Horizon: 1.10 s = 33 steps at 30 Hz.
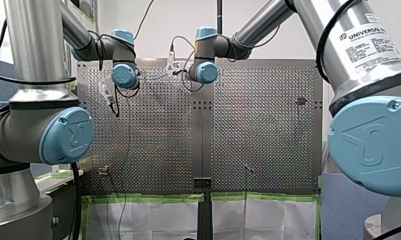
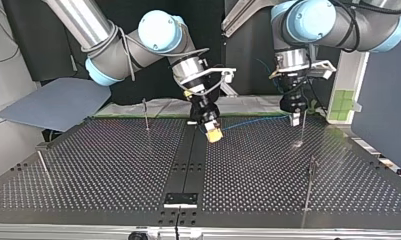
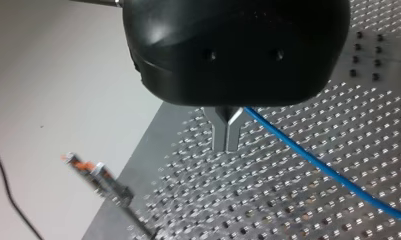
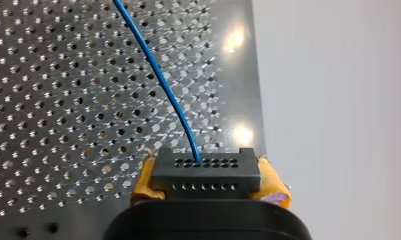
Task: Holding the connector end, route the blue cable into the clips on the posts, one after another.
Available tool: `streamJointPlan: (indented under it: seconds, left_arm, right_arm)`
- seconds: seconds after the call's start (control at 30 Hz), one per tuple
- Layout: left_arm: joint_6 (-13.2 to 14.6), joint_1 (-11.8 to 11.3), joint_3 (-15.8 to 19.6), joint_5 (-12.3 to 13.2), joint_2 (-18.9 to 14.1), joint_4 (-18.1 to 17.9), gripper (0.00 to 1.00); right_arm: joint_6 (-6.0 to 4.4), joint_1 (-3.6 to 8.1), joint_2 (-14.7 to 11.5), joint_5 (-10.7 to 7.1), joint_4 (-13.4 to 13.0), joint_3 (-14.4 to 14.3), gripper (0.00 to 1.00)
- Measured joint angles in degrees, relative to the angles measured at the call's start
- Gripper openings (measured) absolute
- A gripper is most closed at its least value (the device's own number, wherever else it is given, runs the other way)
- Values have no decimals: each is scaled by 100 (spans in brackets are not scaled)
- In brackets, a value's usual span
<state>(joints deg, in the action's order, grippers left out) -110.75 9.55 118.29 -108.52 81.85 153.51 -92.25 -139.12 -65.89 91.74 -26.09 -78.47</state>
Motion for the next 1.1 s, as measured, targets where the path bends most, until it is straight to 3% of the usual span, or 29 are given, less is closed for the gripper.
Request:
streamJointPlan:
  seconds: [0.4, 0.6, 1.1]
  left_arm:
    - [-182, -566, -345, 491, -108, 213, 1]
    - [-333, -701, -512, 634, -97, 244, 1]
    - [-550, -1069, -724, 990, -61, 199, 1]
  right_arm:
    - [-82, -6, 3, 0, 13, 163, 0]
    - [-166, -6, 6, -2, 33, 242, 0]
    - [-193, -10, 8, -5, 112, 467, 0]
